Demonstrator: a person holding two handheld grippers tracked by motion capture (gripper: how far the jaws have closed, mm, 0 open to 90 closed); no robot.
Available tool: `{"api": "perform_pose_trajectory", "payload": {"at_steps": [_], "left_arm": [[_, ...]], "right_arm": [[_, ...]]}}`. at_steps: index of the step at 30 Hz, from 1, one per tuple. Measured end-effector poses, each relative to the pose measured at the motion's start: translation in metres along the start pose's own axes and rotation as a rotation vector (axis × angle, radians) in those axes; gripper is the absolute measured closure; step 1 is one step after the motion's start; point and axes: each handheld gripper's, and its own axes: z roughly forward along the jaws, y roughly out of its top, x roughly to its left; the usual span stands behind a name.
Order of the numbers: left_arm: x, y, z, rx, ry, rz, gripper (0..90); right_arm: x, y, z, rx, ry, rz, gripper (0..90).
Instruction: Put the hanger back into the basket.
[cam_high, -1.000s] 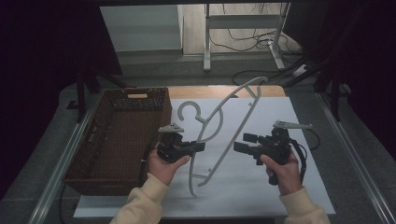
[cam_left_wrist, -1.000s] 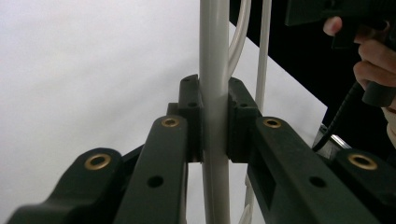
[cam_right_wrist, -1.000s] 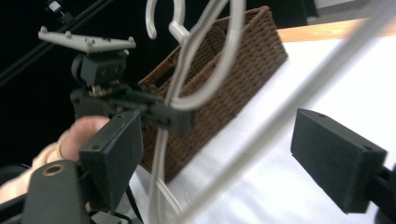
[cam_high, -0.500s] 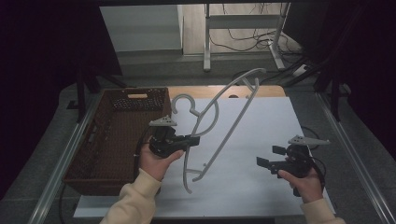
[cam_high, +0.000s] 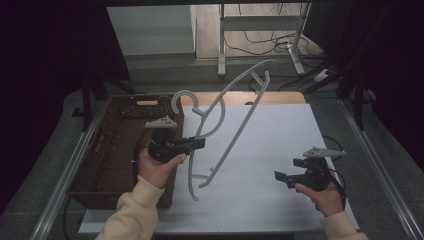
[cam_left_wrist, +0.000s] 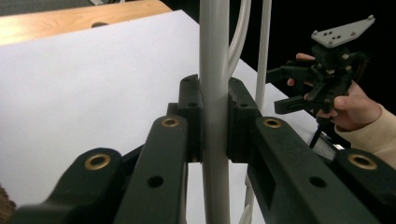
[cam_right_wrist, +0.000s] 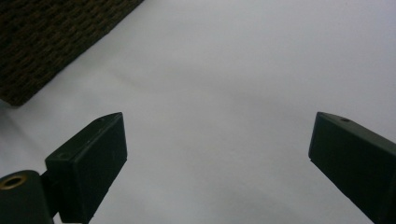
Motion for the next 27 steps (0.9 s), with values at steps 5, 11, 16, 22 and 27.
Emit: {"api": "perform_pose_trajectory", "payload": {"at_steps": [5, 11, 16, 22, 27], "left_arm": [[-0.002, 0.006, -0.01, -0.006, -0.003, 0.019, 79.6], [0.0, 0.011, -0.019, -0.008, -0.018, 0.017, 79.7], [0.009, 0.014, -0.029, -0.004, -0.03, 0.01, 79.7], [0.021, 0.017, -0.043, 0.007, -0.029, -0.01, 79.6], [0.033, 0.022, -0.061, -0.004, -0.011, -0.014, 79.6]], "right_arm": [[-0.003, -0.001, -0.001, 0.0, -0.01, 0.015, 4.6], [-0.003, -0.001, 0.0, -0.006, -0.015, 0.009, 4.7], [-0.003, -0.001, 0.0, -0.005, -0.01, 0.008, 5.2], [-0.004, -0.001, 0.0, -0.002, -0.019, 0.008, 5.2], [-0.005, -0.001, 0.0, -0.002, -0.021, 0.015, 5.1]]}}
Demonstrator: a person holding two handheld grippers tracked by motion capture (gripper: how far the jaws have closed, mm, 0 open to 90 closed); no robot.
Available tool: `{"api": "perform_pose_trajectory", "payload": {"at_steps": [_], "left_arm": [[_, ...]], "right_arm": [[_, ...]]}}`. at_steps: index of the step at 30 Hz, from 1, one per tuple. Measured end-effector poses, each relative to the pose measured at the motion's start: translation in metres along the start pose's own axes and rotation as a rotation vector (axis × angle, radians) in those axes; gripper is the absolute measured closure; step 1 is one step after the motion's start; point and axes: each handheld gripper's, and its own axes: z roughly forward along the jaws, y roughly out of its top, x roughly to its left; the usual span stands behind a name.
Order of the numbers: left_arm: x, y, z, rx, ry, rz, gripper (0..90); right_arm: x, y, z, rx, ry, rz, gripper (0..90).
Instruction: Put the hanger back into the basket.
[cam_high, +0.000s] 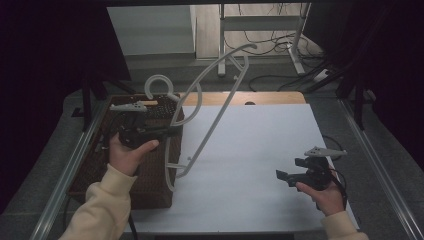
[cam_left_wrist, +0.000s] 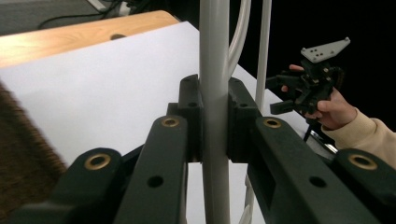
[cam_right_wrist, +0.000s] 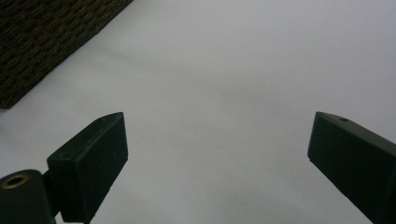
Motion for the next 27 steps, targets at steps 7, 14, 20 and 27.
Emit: {"api": "perform_pose_trajectory", "payload": {"at_steps": [7, 14, 20, 27], "left_arm": [[0.015, 0.006, -0.025, -0.012, 0.046, 0.005, 79.6], [0.03, 0.003, -0.043, -0.007, 0.082, 0.01, 79.7], [0.044, -0.004, -0.062, -0.014, 0.116, -0.003, 79.7], [0.059, -0.014, -0.08, -0.021, 0.162, -0.012, 79.7]], "right_arm": [[0.0, 0.0, 0.0, 0.003, -0.005, -0.001, 5.1], [0.0, 0.0, 0.0, 0.008, 0.004, 0.01, 5.7], [0.0, 0.0, 0.001, 0.014, 0.003, 0.011, 5.7], [0.0, -0.001, 0.003, 0.022, 0.003, 0.01, 5.9]]}}
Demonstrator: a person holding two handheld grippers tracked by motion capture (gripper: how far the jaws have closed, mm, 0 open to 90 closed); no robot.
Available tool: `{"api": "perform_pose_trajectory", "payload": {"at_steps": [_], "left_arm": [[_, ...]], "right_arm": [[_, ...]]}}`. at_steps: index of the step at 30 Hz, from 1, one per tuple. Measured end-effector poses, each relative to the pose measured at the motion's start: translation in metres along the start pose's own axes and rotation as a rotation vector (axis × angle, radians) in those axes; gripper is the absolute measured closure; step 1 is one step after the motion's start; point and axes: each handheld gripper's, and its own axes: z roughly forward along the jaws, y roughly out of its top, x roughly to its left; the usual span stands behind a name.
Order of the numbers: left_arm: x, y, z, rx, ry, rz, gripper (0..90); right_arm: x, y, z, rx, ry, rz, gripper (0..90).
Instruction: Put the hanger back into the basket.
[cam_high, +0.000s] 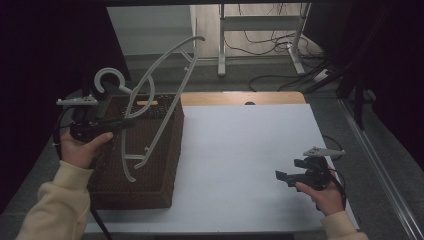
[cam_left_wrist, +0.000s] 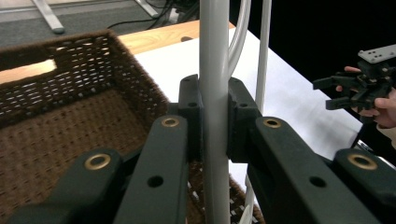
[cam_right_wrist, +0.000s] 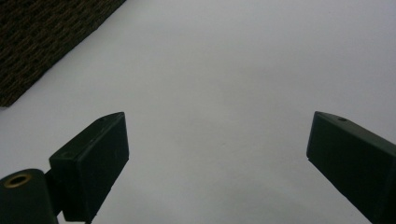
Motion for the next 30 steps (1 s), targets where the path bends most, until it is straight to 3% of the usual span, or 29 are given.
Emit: {"api": "perform_pose_trajectory", "payload": {"at_steps": [7, 15, 24, 30], "left_arm": [[0.021, -0.013, -0.006, 0.022, 0.056, 0.012, 79.7], [0.036, -0.027, -0.008, 0.046, 0.076, 0.008, 79.7], [0.046, -0.039, -0.007, 0.078, 0.069, 0.003, 79.7], [0.056, -0.047, -0.01, 0.099, 0.093, -0.001, 79.7]], "right_arm": [[0.001, -0.001, 0.001, 0.011, 0.0, -0.003, 5.9], [0.001, -0.001, 0.002, 0.016, -0.004, -0.006, 5.9], [0.001, -0.001, 0.003, 0.016, 0.003, -0.008, 5.8], [0.001, -0.001, 0.003, 0.017, 0.003, -0.009, 5.7]]}}
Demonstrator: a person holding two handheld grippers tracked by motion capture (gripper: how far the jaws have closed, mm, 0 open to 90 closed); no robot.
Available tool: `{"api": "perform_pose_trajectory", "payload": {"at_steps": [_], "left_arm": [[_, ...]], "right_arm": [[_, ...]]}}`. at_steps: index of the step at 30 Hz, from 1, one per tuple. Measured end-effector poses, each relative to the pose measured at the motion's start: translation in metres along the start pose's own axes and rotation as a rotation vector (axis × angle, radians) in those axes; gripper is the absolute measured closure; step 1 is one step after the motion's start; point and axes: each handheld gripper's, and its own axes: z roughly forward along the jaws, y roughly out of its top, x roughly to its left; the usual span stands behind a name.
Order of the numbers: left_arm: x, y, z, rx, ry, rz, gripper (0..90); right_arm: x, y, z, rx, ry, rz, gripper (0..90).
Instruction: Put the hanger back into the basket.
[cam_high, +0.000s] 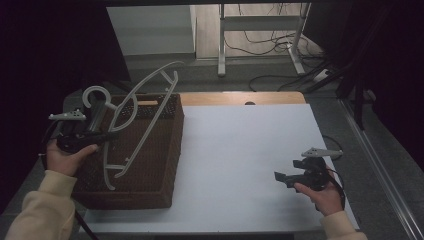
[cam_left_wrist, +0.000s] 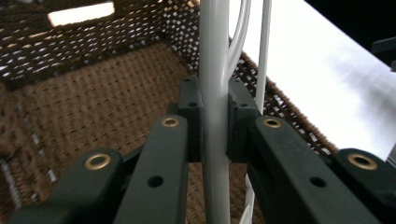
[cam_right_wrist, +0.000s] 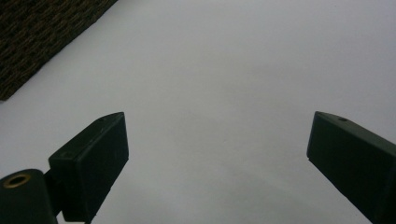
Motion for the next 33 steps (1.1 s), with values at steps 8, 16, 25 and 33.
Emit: {"api": "perform_pose_trajectory", "payload": {"at_steps": [8, 16, 25, 33], "left_arm": [[0.014, -0.013, -0.004, 0.031, 0.039, -0.003, 79.6], [0.024, -0.026, 0.0, 0.072, 0.072, -0.018, 79.6], [0.029, -0.035, 0.012, 0.134, 0.103, -0.023, 79.6], [0.033, -0.043, 0.021, 0.211, 0.127, -0.048, 79.4]], "right_arm": [[0.001, 0.0, 0.001, 0.003, -0.001, -0.002, 5.7], [0.001, 0.0, 0.002, 0.007, 0.0, -0.002, 5.7], [0.001, -0.001, 0.003, 0.009, -0.002, -0.002, 5.6], [0.001, -0.001, 0.003, 0.01, 0.003, -0.004, 5.6]]}}
